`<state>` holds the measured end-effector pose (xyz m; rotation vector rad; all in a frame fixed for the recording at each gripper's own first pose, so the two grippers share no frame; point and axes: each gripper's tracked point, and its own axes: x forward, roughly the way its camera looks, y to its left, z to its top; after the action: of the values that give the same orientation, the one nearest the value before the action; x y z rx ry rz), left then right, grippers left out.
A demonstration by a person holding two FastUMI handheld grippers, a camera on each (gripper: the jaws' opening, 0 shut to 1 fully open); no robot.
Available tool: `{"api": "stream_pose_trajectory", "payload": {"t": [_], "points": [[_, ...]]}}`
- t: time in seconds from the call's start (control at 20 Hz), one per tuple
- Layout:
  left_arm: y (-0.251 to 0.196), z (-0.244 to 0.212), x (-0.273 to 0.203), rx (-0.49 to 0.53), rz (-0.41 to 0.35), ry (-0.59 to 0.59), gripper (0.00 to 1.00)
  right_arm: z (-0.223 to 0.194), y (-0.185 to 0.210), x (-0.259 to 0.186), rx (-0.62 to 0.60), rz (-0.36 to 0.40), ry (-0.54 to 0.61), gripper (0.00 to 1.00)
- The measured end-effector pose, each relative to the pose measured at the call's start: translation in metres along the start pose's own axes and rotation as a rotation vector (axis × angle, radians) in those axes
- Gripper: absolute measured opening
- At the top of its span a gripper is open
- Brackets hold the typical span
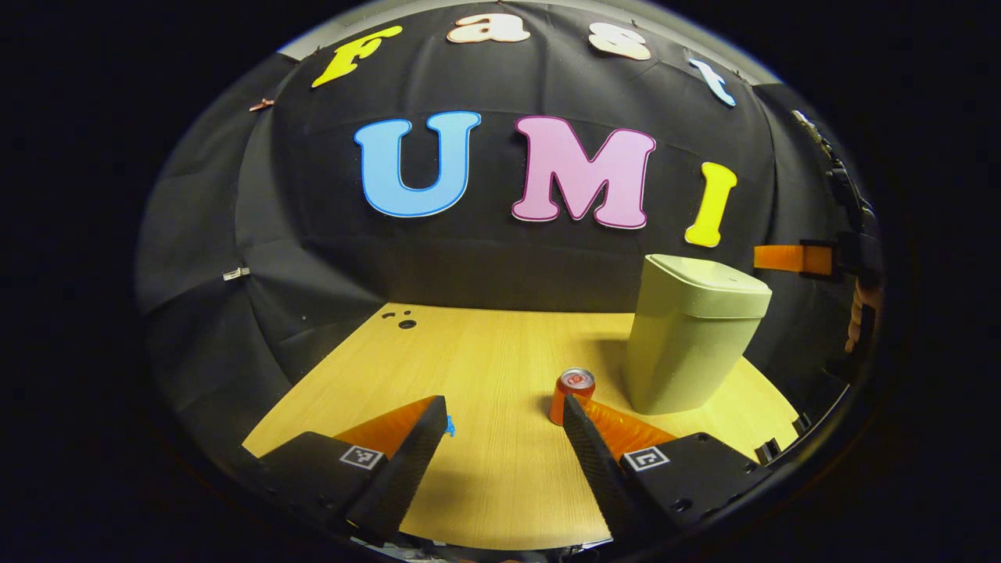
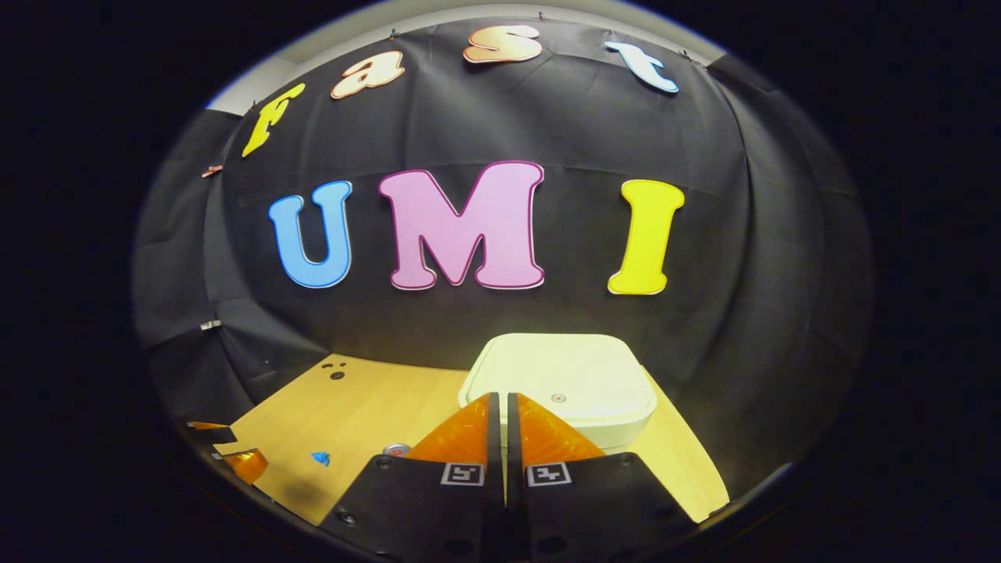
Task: Press the lid of the desktop garbage bin to open it, pick up the crumpled paper on the desktop and throw it into the bin, then pick up the pop can on the desktop and drop it into the bin, and finally close the garbage bin lid.
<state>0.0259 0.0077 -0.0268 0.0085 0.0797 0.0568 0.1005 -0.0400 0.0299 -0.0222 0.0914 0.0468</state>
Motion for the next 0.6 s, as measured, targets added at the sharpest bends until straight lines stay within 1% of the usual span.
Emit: {"api": "stream_pose_trajectory", "payload": {"t": [0.15, 0.3, 0.5, 0.6], "points": [[0.002, 0.000, 0.003, -0.006, 0.028, 0.008, 0.96, 0.004, -0.016, 0.022, -0.019, -0.024, -0.003, 0.05], [0.001, -0.003, 0.006, -0.015, 0.057, 0.022, 0.96, -0.004, -0.036, 0.043, -0.030, -0.049, 0.021, 0.05], [-0.005, -0.019, 0.012, -0.017, 0.100, 0.074, 0.96, -0.018, -0.048, 0.062, -0.050, -0.041, 0.043, 0.05], [-0.011, -0.021, 0.014, -0.021, 0.120, 0.079, 0.96, -0.029, -0.048, 0.069, -0.048, -0.014, 0.068, 0.05]]}}
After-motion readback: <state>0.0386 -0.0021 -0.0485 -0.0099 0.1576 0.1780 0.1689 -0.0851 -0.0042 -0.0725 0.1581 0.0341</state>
